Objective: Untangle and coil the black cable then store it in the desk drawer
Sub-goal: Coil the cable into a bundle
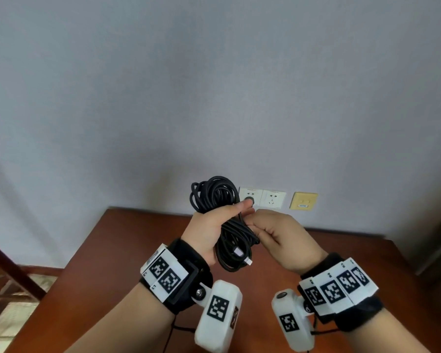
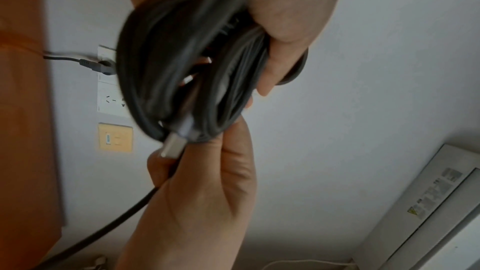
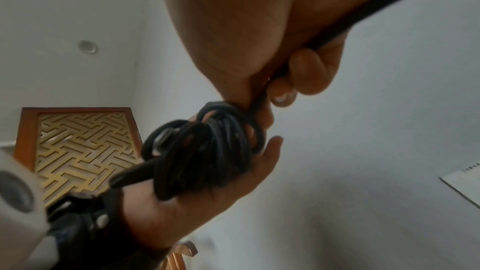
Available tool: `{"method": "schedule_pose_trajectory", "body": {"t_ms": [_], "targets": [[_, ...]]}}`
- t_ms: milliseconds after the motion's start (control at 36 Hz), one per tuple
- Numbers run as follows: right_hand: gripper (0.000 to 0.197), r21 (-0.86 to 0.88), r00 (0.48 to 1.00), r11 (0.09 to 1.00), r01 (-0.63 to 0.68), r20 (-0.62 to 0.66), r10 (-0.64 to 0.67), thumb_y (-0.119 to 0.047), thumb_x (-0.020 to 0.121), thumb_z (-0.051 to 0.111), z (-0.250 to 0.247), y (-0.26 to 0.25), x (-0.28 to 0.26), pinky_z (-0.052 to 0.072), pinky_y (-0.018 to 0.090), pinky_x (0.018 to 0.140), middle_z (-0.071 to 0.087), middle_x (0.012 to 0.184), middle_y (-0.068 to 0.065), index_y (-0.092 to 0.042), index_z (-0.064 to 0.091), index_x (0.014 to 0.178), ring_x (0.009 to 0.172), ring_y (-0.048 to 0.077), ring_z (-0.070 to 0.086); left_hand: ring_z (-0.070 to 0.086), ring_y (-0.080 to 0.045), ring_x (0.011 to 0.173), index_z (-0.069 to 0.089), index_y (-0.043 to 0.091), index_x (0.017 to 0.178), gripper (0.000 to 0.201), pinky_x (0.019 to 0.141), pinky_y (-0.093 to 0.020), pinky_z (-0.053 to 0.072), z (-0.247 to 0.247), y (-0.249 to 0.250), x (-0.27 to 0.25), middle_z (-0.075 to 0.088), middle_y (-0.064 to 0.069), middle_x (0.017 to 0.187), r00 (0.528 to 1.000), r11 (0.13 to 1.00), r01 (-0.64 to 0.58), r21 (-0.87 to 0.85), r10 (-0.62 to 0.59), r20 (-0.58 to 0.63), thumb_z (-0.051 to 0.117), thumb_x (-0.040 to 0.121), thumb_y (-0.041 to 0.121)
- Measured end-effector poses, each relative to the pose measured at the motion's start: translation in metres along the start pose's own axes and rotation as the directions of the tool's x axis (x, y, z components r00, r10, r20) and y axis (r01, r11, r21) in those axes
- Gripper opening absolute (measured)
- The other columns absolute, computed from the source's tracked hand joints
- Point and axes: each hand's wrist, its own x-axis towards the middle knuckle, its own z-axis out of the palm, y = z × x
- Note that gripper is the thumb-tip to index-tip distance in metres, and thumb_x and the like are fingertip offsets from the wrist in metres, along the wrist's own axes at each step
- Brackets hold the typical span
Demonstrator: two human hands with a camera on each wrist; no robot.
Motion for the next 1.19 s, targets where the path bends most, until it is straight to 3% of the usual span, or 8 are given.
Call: {"method": "schedule_pose_trajectory", "body": {"t_ms": [83,222,333,417,500,694,917,1194], "targets": [[0.029,-0.008,0.994,0.999,0.035,0.101,-0.034,0.0,0.086,0.043,-0.003,-0.004,0.001,0.046,0.021,0.078,0.059,0.093,-0.012,-0.016,0.063,0.1,0.088,0.002,0.056,0.066,-0.033,0.085,0.07,-0.005,0.104,0.047,0.075,-0.042,0.055,-0.001,-0.003,-0.001,0.067,-0.023,0.097,1.0,0.999,0.006,0.042,-0.007,0.013,0.084,0.064,0.015],[0.052,-0.025,0.988,0.999,0.039,0.153,-0.034,0.006,0.078,0.035,0.004,-0.005,0.002,0.047,0.033,0.094,0.059,0.116,0.007,-0.009,0.053,0.124,0.109,0.018,0.057,0.069,-0.031,0.088,0.077,0.008,0.073,0.012,0.087,-0.051,0.053,-0.001,-0.004,-0.001,0.072,-0.012,0.084,0.997,0.997,-0.072,-0.009,0.072,-0.021,0.072,0.065,0.017],[0.022,0.116,0.993,0.986,-0.117,0.015,0.116,-0.014,0.09,0.037,0.007,-0.004,-0.002,0.049,0.032,0.073,0.063,0.088,0.0,-0.016,0.056,0.101,0.079,0.012,0.059,0.071,-0.029,0.087,0.072,0.005,0.074,0.011,0.08,-0.046,0.056,0.003,0.002,0.001,0.07,-0.01,0.077,0.989,0.98,-0.145,-0.139,0.139,-0.049,0.07,0.066,0.013],[0.015,0.386,0.949,0.868,-0.313,0.093,0.301,-0.029,0.096,0.047,0.007,0.001,-0.009,0.035,0.016,0.049,0.054,0.061,-0.005,-0.015,0.049,0.093,0.047,0.002,0.044,0.069,-0.018,0.068,0.063,0.005,0.075,0.018,0.065,-0.033,0.058,-0.007,0.014,0.005,0.061,-0.006,0.075,0.984,0.975,-0.163,-0.15,0.149,-0.097,0.07,0.066,0.019],[0.019,0.526,0.912,0.749,-0.402,0.161,0.376,-0.031,0.087,0.054,0.005,0.015,-0.02,0.026,0.021,0.046,0.04,0.053,-0.006,-0.012,0.055,0.083,0.046,0.008,0.032,0.066,-0.012,0.062,0.06,0.009,0.072,0.013,0.059,-0.026,0.055,-0.017,0.029,0.006,0.058,-0.002,0.073,0.973,0.964,-0.192,-0.183,0.163,-0.164,0.066,0.077,0.02],[0.025,0.375,0.842,0.777,-0.505,0.014,0.54,-0.029,0.088,0.064,-0.002,0.045,-0.034,0.034,0.018,0.051,0.043,0.055,-0.004,-0.015,0.061,0.068,0.054,0.012,0.038,0.06,-0.013,0.057,0.059,0.015,0.057,0.024,0.057,-0.024,0.054,-0.026,0.039,0.004,0.052,0.002,0.061,0.952,0.94,-0.284,-0.187,0.254,-0.171,0.063,0.081,0.016],[0.016,0.089,0.954,0.951,-0.295,-0.033,0.299,-0.019,0.098,0.047,-0.024,0.031,-0.027,0.044,0.023,0.079,0.066,0.087,-0.005,-0.024,0.062,0.095,0.085,0.011,0.06,0.065,-0.014,0.056,0.055,0.01,0.064,0.025,0.057,-0.026,0.053,-0.028,0.034,0.007,0.054,0.002,0.055,0.91,0.937,-0.316,0.148,0.344,-0.232,0.063,0.088,0.007],[0.027,-0.097,0.992,0.988,0.119,-0.027,-0.122,-0.036,0.096,0.045,-0.042,-0.006,0.002,0.046,0.022,0.072,0.059,0.082,-0.008,-0.024,0.066,0.104,0.08,0.005,0.058,0.067,-0.021,0.059,0.062,0.012,0.069,0.019,0.073,-0.04,0.054,-0.013,0.02,0.001,0.058,-0.002,0.059,0.958,0.883,-0.214,0.419,0.274,-0.088,0.075,0.079,0.023]]}}
